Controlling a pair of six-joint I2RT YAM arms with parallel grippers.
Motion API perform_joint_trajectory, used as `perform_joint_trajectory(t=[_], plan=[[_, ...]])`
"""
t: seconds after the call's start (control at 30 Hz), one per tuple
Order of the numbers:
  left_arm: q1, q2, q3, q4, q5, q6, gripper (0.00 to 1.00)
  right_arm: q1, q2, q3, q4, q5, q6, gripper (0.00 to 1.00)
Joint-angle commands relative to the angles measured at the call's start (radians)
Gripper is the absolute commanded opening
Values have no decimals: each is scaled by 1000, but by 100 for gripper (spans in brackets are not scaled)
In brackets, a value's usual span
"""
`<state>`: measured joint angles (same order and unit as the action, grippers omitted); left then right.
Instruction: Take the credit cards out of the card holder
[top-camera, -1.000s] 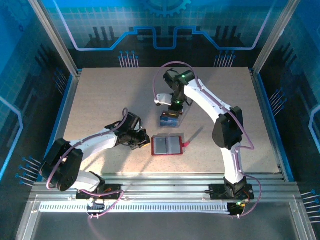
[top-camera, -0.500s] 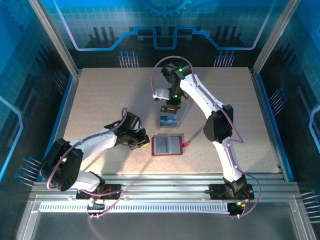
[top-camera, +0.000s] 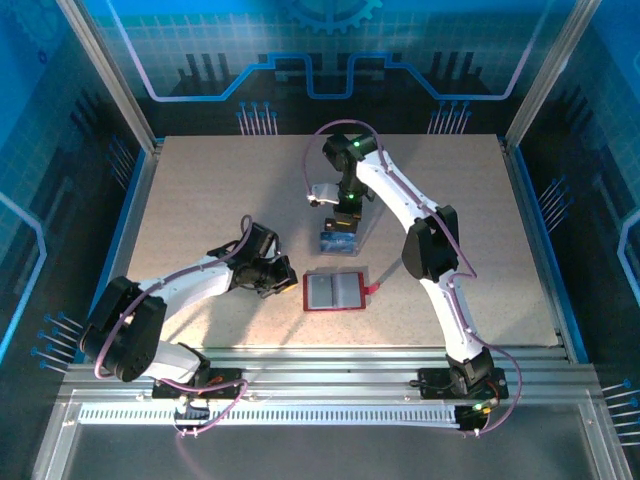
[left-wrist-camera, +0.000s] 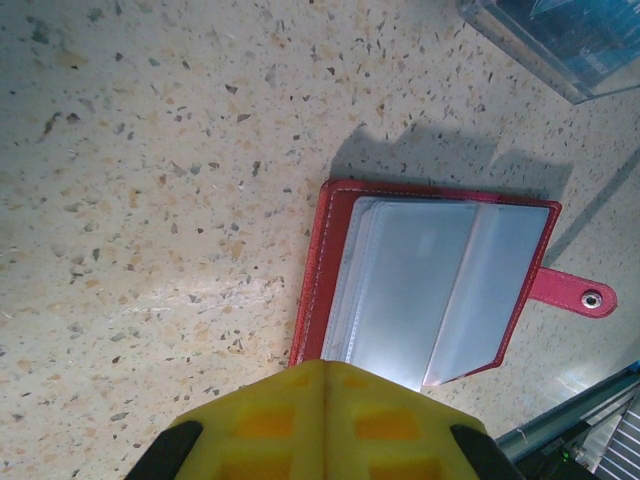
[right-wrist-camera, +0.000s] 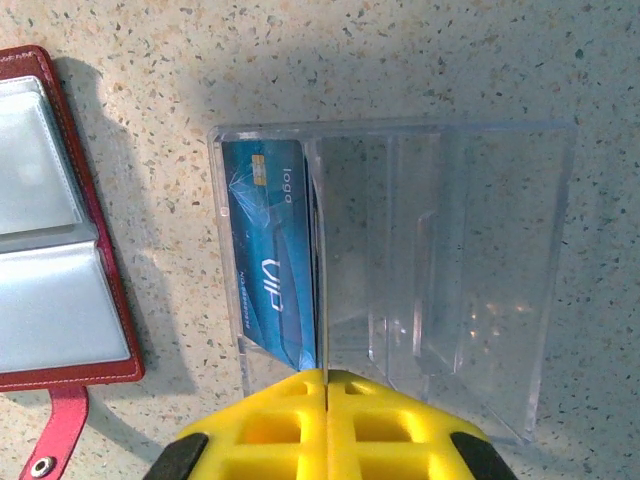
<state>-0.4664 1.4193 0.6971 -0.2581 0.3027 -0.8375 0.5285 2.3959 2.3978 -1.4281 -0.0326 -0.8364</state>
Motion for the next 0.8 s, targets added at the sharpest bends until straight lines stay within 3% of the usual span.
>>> perform_joint_trajectory(t=[0.0, 0.77], plan=[[9, 17, -7, -30, 7, 9, 7, -12, 37, 18, -24, -15, -25, 0], [11, 29, 20, -43, 12, 22, 7, -3, -16, 63, -22, 28, -45, 0]])
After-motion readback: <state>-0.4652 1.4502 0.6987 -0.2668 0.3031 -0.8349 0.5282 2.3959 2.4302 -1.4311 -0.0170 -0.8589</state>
